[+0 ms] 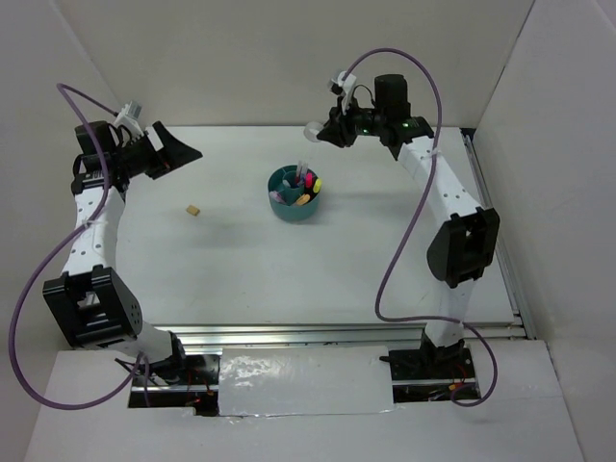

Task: Sort the stationery into containers
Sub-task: Place the stationery into the container

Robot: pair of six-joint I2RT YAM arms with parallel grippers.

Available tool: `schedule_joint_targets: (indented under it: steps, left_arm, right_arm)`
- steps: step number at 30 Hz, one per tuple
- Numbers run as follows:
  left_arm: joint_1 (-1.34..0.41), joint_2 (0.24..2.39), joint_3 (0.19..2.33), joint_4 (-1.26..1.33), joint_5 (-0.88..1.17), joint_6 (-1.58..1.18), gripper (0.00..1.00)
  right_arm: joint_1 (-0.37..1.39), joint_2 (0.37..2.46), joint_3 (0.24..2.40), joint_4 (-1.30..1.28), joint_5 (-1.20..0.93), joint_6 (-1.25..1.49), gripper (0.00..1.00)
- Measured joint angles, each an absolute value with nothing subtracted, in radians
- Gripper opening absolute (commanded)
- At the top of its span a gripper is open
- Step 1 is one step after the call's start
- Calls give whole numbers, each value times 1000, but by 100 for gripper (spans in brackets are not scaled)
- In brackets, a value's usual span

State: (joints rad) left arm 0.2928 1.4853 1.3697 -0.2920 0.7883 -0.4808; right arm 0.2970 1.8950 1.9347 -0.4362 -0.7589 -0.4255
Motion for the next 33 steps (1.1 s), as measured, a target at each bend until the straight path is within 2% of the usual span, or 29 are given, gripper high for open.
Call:
schedule_joint_targets:
  steps: [7,15,23,33]
  left_arm:
    - [278,1477,1365,-252,853,-474,99]
    - [273,1472,1355,-260,850,-470,99]
    - [266,1472,1354,-285,837,-464,99]
    - [263,1472,1348,-319,808,-420,99]
  right_arm:
    - [235,2030,1971,-359,-783,-357,9]
    - [218,2146,2085,-366,-847,-409,9]
    - [218,2207,2087,-381,-891,-445,13]
    - [234,2249,2087,-418,-915,-511,13]
